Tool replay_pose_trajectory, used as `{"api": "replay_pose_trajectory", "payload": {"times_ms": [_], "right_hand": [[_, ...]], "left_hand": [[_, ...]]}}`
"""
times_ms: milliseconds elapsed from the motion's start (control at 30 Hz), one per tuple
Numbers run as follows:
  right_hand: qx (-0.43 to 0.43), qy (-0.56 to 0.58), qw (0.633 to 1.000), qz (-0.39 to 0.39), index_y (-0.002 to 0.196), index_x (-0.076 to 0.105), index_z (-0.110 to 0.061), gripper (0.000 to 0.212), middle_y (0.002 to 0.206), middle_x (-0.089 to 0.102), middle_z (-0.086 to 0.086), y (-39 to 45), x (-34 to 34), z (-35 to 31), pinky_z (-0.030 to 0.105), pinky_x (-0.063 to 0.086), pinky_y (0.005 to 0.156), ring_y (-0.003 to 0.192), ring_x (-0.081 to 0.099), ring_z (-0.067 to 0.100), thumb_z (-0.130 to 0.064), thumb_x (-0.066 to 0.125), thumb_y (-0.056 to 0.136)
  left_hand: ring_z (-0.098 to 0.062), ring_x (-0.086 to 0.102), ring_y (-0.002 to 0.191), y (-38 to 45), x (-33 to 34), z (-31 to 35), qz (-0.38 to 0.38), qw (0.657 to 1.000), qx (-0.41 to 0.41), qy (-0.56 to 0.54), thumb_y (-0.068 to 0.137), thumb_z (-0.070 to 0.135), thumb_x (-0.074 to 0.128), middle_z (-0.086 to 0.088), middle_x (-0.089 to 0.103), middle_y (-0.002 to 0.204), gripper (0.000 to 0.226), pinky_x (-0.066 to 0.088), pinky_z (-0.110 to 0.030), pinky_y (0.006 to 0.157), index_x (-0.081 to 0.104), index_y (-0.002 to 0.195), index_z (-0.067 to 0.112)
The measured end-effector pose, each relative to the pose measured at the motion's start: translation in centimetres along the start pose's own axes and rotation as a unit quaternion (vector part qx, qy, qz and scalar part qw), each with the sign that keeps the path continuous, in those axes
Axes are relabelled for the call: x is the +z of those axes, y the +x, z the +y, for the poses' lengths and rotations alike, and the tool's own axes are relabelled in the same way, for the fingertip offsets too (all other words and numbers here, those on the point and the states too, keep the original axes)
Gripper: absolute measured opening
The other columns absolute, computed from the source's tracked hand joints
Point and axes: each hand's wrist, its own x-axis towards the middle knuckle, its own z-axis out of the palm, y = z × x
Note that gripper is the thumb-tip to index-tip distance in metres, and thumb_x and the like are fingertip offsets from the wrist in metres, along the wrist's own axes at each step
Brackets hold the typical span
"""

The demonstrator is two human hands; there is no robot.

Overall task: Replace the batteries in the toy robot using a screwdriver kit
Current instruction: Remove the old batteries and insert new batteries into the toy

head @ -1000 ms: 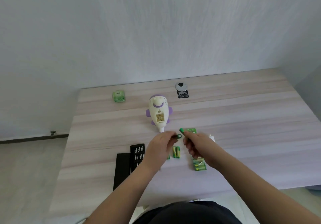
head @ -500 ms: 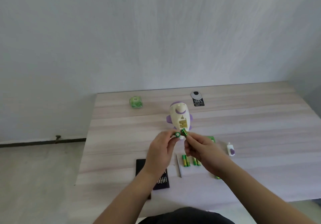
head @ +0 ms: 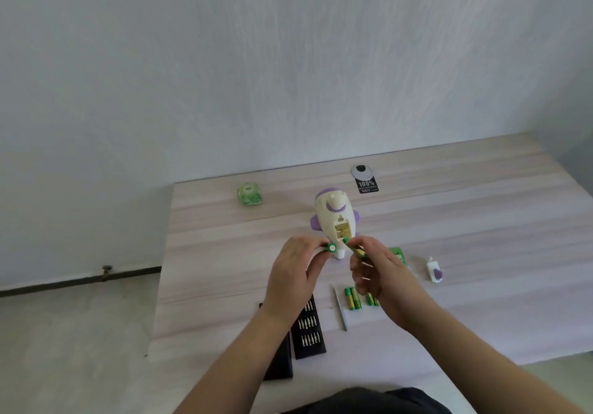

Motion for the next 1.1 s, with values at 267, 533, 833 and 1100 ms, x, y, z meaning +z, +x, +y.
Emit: {"api": "replay_pose_trajectory", "payload": {"times_ms": [267,533,833,1100], "right_hand": [[0.013,-0.002,0.999,-0.039,0.119,0.061,-0.017,0.038,0.104,0.07,0.015,1.9,-2.9,-0.8,0.033,0.042,0.063,0.086,0.062,0.023,-0.023,0.029,0.1],[0.018,-0.044,0.995,-0.088,0.126,0.057,-0.02,0.039,0.109,0.071,0.012,3.1,-5.0,-2.1,0.035,0.044,0.066,0.095,0.064,0.024,-0.017,0.026,0.102],[-0.02,-0.137,0.985,-0.107,0.118,0.057,-0.014,0.022,0.098,0.074,0.008,3.2,-5.6,-2.6,0.028,0.04,0.057,0.084,0.066,0.014,-0.008,0.048,0.099],[-0.064,-0.164,0.98,-0.091,0.102,0.071,-0.02,0.023,0.06,0.045,0.001,3.6,-5.5,-2.8,0.02,0.029,0.049,0.052,0.032,0.011,-0.009,0.051,0.097]], "left_hand": [[-0.007,0.059,0.086,0.7,2.8,0.1,-0.016,0.997,-0.074,0.018,0.093,0.028,0.056,0.001,0.067,0.094,0.021,0.04,-0.005,0.08,0.063,0.106,0.013],[-0.004,0.057,0.086,1.1,4.5,1.0,-0.002,0.994,-0.096,0.042,0.092,0.028,0.057,0.001,0.068,0.093,0.022,0.038,-0.002,0.081,0.064,0.105,0.013],[-0.001,0.056,0.081,1.9,4.3,1.4,-0.032,0.981,-0.193,-0.008,0.09,0.022,0.066,0.016,0.063,0.092,0.016,0.041,-0.008,0.071,0.061,0.105,0.021],[-0.009,0.062,0.072,2.9,4.8,2.0,-0.05,0.918,-0.327,-0.218,0.095,0.008,0.057,0.01,0.067,0.077,0.027,0.05,-0.023,0.071,0.06,0.117,0.024]]}}
